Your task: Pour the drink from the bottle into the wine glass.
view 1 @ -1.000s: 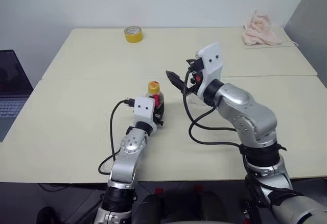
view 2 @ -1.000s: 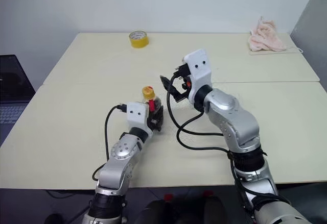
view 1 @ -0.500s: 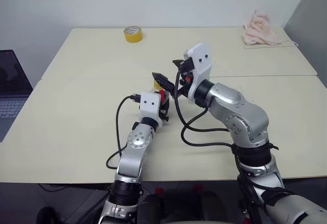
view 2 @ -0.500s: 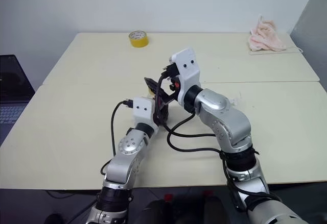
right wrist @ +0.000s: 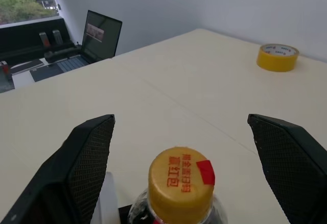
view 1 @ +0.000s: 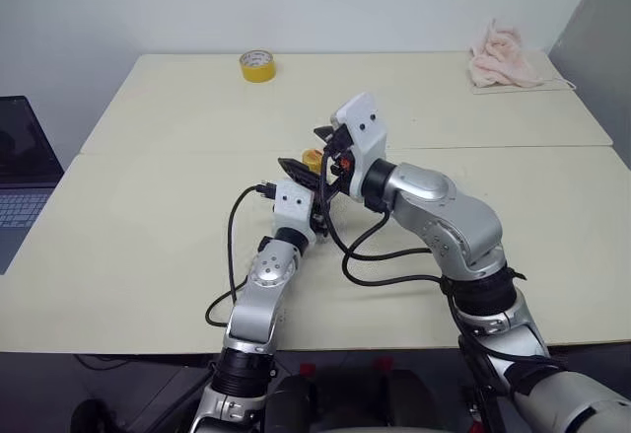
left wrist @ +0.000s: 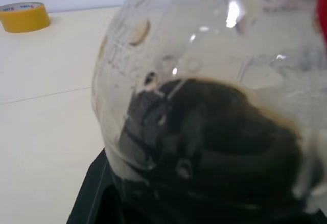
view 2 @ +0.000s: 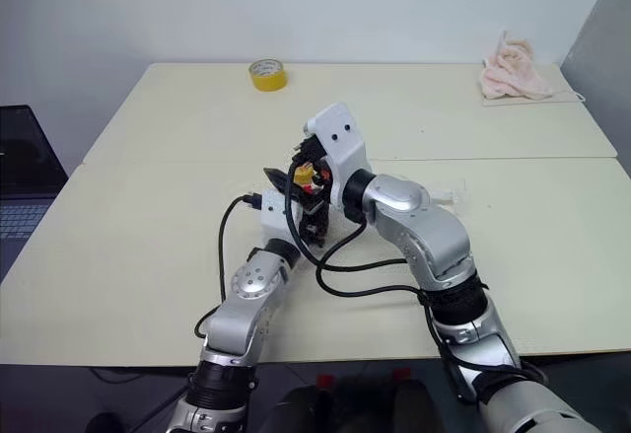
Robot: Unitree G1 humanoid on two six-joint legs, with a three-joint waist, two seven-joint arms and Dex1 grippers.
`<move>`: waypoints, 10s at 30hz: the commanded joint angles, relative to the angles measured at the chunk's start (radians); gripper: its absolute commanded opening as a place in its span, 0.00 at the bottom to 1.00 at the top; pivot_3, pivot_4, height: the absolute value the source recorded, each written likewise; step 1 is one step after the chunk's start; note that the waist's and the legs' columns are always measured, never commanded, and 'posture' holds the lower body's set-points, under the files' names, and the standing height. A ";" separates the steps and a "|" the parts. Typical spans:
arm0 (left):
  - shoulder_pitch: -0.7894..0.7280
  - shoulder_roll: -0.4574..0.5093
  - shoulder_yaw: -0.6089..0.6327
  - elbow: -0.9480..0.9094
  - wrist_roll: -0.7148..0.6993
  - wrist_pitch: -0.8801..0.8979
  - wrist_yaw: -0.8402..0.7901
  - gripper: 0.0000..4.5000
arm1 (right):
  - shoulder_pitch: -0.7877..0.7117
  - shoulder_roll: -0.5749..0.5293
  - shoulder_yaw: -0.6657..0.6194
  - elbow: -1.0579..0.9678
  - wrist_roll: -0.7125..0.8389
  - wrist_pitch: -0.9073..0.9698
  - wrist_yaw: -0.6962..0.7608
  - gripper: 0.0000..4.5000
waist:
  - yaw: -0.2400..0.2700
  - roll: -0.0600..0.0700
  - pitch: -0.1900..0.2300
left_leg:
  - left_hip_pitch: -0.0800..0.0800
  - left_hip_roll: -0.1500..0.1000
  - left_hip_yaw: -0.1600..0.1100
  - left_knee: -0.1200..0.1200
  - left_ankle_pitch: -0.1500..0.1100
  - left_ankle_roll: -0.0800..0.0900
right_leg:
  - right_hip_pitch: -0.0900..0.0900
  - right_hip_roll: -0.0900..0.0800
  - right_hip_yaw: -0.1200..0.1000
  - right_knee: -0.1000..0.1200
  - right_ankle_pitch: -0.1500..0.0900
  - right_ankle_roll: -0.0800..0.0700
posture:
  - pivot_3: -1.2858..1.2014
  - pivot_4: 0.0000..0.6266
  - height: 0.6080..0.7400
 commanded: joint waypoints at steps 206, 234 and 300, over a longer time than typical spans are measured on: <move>0.011 -0.012 0.003 -0.008 -0.023 -0.206 -0.040 0.23 | -0.085 0.038 -0.125 0.156 0.037 -0.070 0.059 1.00 | -0.015 0.000 0.000 | -0.006 0.000 0.000 0.001 0.000 -0.001 | -0.008 0.000 0.000 0.002 0.000 0.000 | 0.52 0.24 1.00; 0.006 -0.007 0.004 0.005 -0.025 -0.216 -0.038 0.20 | 0.109 -0.120 -0.167 -0.041 0.076 0.028 0.066 1.00 | -0.018 0.000 0.000 | -0.007 0.000 0.001 0.001 0.000 -0.001 | -0.009 0.000 0.001 0.002 0.000 0.000 | 0.52 0.24 1.00; 0.015 -0.014 0.012 0.002 -0.015 -0.217 -0.029 0.20 | -0.113 0.039 -0.097 0.106 0.086 0.068 0.063 1.00 | -0.022 0.000 0.000 | -0.007 0.000 0.001 0.001 0.001 -0.001 | -0.009 0.000 0.001 0.002 0.000 -0.001 | 0.52 0.24 1.00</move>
